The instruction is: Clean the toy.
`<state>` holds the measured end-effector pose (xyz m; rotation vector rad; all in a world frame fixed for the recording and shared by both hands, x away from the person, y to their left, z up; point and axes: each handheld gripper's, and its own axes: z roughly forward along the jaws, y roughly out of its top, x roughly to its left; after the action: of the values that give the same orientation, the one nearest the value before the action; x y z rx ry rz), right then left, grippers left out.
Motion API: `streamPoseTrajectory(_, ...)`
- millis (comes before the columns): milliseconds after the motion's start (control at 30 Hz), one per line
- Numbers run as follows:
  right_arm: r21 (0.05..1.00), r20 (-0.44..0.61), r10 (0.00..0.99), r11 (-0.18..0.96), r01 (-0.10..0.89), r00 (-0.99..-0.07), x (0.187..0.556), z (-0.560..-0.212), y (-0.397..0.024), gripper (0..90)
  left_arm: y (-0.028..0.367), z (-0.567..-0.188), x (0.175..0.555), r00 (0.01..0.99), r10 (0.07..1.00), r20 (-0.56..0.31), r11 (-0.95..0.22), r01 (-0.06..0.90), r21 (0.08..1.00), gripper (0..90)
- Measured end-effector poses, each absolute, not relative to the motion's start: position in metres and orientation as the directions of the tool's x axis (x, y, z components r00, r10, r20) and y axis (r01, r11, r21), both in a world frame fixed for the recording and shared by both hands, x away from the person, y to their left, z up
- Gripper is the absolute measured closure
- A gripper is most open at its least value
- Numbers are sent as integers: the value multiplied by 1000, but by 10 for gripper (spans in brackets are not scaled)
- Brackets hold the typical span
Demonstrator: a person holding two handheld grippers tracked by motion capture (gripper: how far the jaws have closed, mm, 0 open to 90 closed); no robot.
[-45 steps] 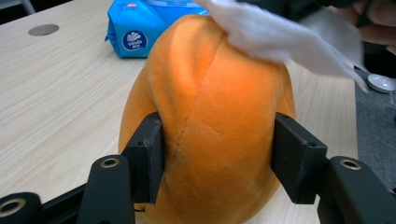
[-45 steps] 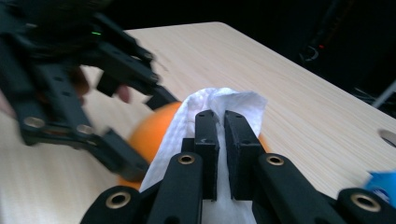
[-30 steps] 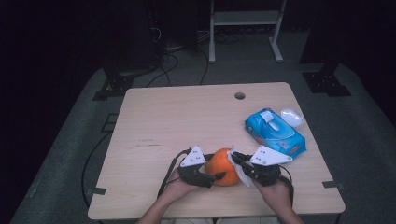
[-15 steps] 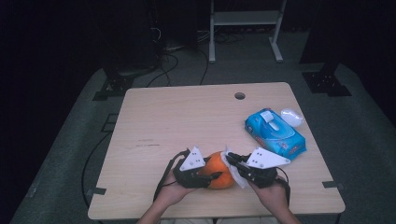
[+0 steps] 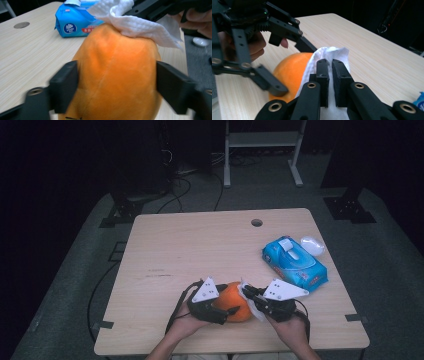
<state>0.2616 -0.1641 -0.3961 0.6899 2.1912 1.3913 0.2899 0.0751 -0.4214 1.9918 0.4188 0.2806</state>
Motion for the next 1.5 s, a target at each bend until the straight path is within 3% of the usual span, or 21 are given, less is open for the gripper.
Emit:
streamPoseTrajectory(67, 913, -109, 633, 368, 175, -766, 263, -397, -168, 833, 75, -425, 293, 911, 413, 2, -397, 179, 900, 93)
streamPoseTrajectory(133, 914, -102, 641, 362, 182, -761, 265, -398, -172, 833, 76, -428, 297, 912, 409, -29, -378, 199, 904, 83)
streamPoseTrajectory(800, 911, -77, 679, 345, 225, -730, 276, -403, -188, 832, 79, -437, 308, 913, 396, -102, -365, 258, 895, 63)
streamPoseTrajectory(833, 910, -76, 682, 345, 229, -727, 276, -403, -189, 832, 77, -438, 308, 914, 393, -100, -364, 255, 896, 82)
streamPoseTrajectory(967, 906, -48, 709, 327, 268, -703, 284, -409, -198, 832, 71, -433, 302, 906, 422, -30, -380, 207, 901, 392)
streamPoseTrajectory(1033, 906, -28, 728, 308, 290, -685, 289, -412, -205, 832, 72, -426, 300, 903, 430, -9, -368, 185, 911, 488)
streamPoseTrajectory(1200, 898, 3, 728, 299, 322, -686, 291, -420, -204, 833, 85, -411, 298, 893, 448, 42, -388, 152, 909, 514)
streamPoseTrajectory(1500, 932, -7, 674, 273, 240, -738, 273, -400, -184, 832, 82, -415, 295, 893, 447, 49, -420, 161, 893, 510)
